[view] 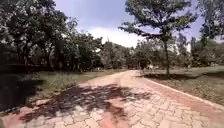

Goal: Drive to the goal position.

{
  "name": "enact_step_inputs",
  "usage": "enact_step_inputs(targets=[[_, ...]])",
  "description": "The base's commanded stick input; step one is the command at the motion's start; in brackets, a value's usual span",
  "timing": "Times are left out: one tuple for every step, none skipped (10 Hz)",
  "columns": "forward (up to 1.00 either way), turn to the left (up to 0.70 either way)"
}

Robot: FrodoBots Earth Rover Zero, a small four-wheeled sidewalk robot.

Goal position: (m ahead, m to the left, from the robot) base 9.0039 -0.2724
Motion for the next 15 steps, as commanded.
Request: enact_step_inputs(targets=[[0.70,0.00],[0.70,0.00],[0.70,0.00],[0.70,0.00],[0.70,0.00],[0.70,0.00],[0.70,0.00],[0.70,0.00],[0.70,0.00],[0.70,0.00],[0.70,0.00],[0.70,0.00],[0.70,0.00],[0.70,0.00],[0.70,0.00]])
